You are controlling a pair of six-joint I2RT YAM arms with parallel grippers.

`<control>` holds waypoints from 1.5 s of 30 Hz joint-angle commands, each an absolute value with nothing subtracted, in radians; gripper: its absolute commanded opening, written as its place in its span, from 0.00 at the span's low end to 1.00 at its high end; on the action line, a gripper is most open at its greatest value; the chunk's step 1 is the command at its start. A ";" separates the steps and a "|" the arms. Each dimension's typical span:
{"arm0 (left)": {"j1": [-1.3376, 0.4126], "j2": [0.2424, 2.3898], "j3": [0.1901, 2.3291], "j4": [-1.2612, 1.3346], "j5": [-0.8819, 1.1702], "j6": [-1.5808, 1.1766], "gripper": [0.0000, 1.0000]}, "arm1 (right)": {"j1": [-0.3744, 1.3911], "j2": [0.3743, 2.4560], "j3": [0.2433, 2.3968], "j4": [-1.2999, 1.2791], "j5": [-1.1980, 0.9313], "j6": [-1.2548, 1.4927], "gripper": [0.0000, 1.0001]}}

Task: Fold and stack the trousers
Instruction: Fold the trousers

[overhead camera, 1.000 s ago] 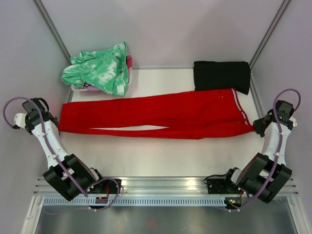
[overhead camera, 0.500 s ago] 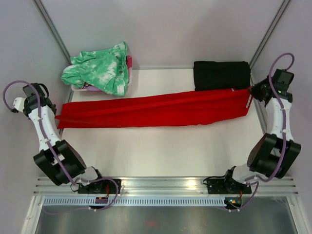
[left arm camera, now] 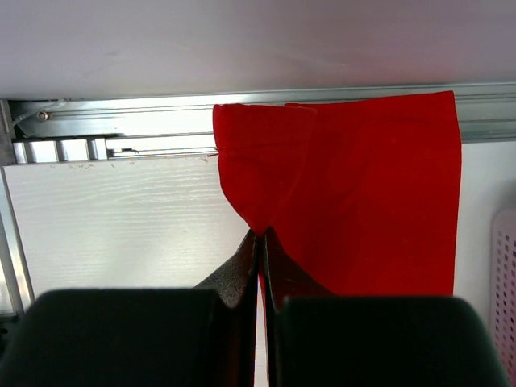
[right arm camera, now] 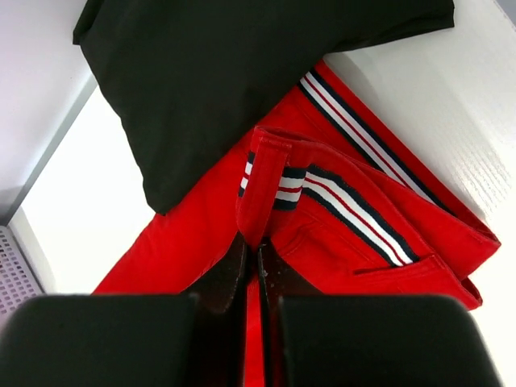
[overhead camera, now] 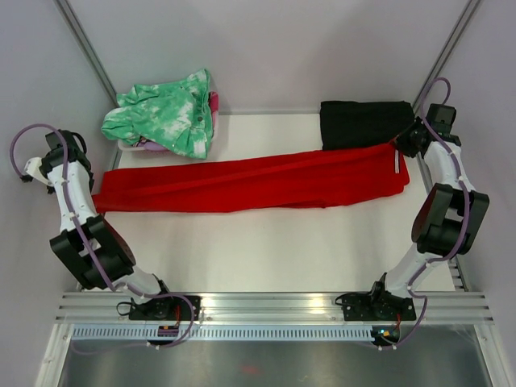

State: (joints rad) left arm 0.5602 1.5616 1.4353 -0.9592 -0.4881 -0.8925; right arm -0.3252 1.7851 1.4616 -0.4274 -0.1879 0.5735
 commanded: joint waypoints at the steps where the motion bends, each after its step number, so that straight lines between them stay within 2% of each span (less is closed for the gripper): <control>1: 0.574 1.478 1.471 -0.927 -0.650 -0.868 0.02 | -0.342 1.738 1.493 -0.327 -0.092 0.551 0.00; 6: 0.575 1.468 1.509 -0.974 -0.705 -0.851 0.02 | -0.342 1.668 1.474 -0.405 -0.023 0.555 0.00; 12: 0.584 1.425 1.529 -0.968 -0.727 -0.787 0.02 | -0.348 1.412 1.318 -0.431 0.083 0.542 0.00; 15: 0.592 1.404 1.552 -0.957 -0.697 -0.761 0.02 | -0.351 1.346 1.318 -0.495 0.103 0.538 0.00; 26: 0.594 1.420 1.477 -0.959 -0.689 -0.775 0.02 | -0.353 1.252 1.206 -0.557 0.215 0.558 0.00; 33: 0.592 1.551 1.493 -0.933 -0.638 -0.805 0.02 | -0.353 1.403 1.216 -0.424 0.104 0.551 0.00; 45: 0.523 1.792 1.692 -0.922 -0.612 -0.865 0.02 | -0.350 1.752 1.391 -0.186 -0.093 0.499 0.00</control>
State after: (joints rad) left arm 0.5186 1.7687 1.6039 -1.0161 -0.5209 -0.8333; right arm -0.3248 1.7226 1.2953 -0.3653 -0.1188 0.5491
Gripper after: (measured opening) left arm 0.031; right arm 0.071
